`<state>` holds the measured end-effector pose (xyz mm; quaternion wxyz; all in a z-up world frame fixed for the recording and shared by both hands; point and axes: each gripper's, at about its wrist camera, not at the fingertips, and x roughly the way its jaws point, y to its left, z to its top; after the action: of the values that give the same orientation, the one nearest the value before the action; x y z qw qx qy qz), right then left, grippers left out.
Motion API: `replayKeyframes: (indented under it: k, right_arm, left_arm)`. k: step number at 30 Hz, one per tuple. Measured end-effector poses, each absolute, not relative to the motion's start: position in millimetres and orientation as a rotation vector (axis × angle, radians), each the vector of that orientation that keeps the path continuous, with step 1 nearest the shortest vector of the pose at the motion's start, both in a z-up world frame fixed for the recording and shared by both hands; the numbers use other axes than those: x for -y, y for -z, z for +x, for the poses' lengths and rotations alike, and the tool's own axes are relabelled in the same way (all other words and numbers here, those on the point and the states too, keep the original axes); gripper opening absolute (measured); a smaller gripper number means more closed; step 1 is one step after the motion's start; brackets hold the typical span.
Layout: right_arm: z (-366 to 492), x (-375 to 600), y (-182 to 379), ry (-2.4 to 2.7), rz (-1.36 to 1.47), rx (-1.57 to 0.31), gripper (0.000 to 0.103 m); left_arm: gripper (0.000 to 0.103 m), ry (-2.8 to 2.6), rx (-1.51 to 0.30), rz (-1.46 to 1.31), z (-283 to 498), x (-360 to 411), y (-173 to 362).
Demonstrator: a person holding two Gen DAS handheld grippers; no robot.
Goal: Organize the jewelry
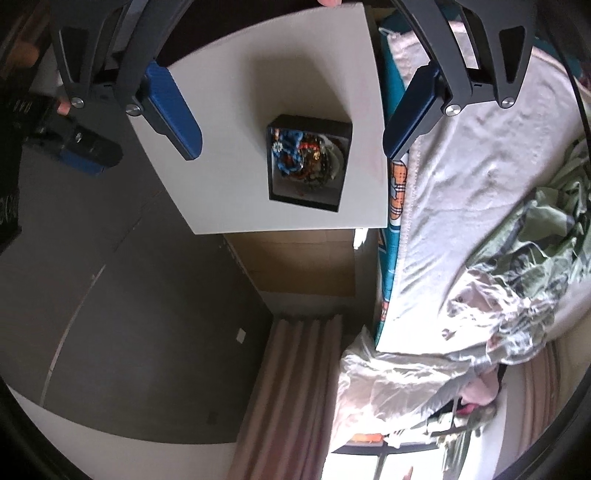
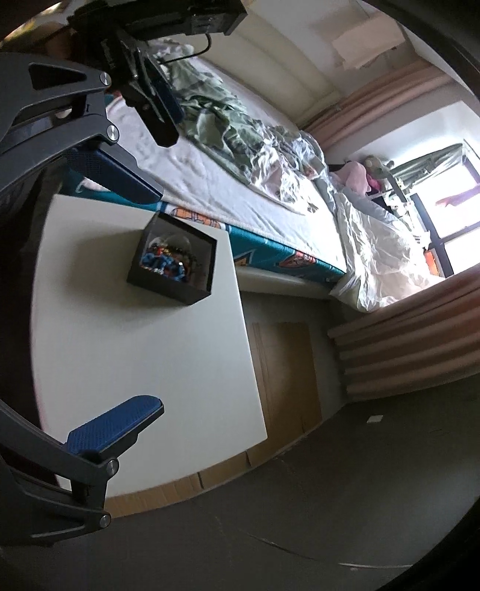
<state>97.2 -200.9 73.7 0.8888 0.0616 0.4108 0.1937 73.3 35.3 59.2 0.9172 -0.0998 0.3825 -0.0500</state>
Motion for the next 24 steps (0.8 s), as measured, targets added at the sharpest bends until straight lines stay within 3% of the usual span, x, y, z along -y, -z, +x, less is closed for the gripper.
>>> replayKeyframes:
  k: [24]
  right_arm:
    - [19,241,-55,-0.352,0.078,-0.765,0.103]
  left_arm:
    - [0.098,0.019,-0.638,-0.122,-19,-30,-43]
